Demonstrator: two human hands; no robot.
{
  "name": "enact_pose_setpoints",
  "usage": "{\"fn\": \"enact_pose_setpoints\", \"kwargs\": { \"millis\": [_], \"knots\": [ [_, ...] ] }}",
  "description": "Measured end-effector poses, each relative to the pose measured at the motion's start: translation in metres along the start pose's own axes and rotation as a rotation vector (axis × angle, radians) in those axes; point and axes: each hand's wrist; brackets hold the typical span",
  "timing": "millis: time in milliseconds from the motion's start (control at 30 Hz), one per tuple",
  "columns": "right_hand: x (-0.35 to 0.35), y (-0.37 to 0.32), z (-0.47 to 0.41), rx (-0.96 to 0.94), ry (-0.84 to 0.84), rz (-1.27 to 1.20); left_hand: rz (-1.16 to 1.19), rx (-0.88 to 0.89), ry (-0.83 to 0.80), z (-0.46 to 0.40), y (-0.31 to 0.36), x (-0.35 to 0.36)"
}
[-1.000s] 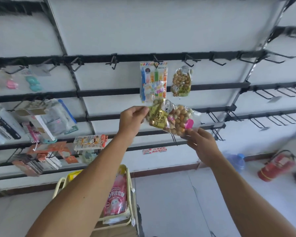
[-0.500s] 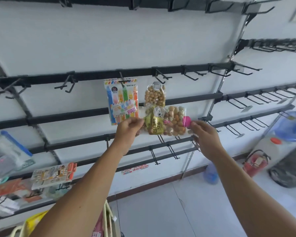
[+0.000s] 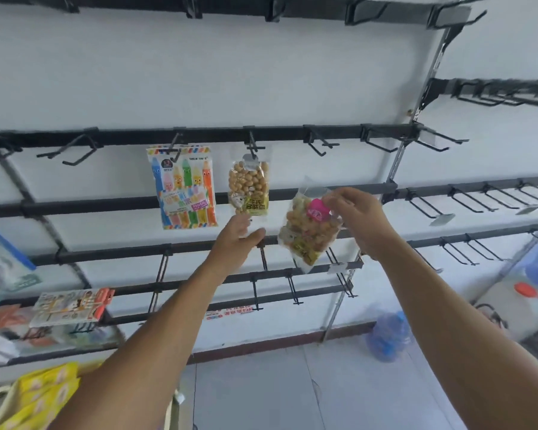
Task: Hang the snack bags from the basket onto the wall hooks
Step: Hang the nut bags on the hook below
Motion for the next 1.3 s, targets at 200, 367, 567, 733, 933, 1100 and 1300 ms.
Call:
{"fn": "enact_pose_setpoints", "kwargs": {
  "millis": [200, 367, 567, 733, 933, 1100, 1300],
  "knots": [
    [-0.026, -0.017, -0.008, -0.065, -0.280, 0.273, -0.007, 0.215, 0.089, 0.019, 0.065, 0.056],
    [-0.024, -0.022, -0.013, -0.104, -0.378, 0.207, 0.095, 0.168, 0.191, 0.026, 0.087, 0.067],
    [0.004, -0.012, -0.027, -0.030, -0.387, -0.011, 0.109, 0.116, 0.260, 0.020, 0.085, 0.049],
    [0.023, -0.004, -0.043, 0.001, -0.368, -0.083, 0.132, 0.092, 0.293, 0.002, 0.074, 0.037],
    [0.053, 0.001, -0.062, -0.013, -0.364, -0.079, 0.077, 0.152, 0.371, -0.020, 0.067, 0.005],
    [0.074, 0.000, -0.076, -0.032, -0.308, -0.079, 0.059, 0.212, 0.379, -0.040, 0.062, -0.016],
    [0.083, 0.001, -0.083, -0.080, -0.247, -0.092, 0.100, 0.254, 0.354, -0.051, 0.054, -0.022]
  ]
}}
Point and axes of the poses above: each hand's wrist, its own z-axis away from the middle knuckle, its own x-axis out of the palm, y = z × x, and after that the axes turned 9 degrees about -z, right-handed
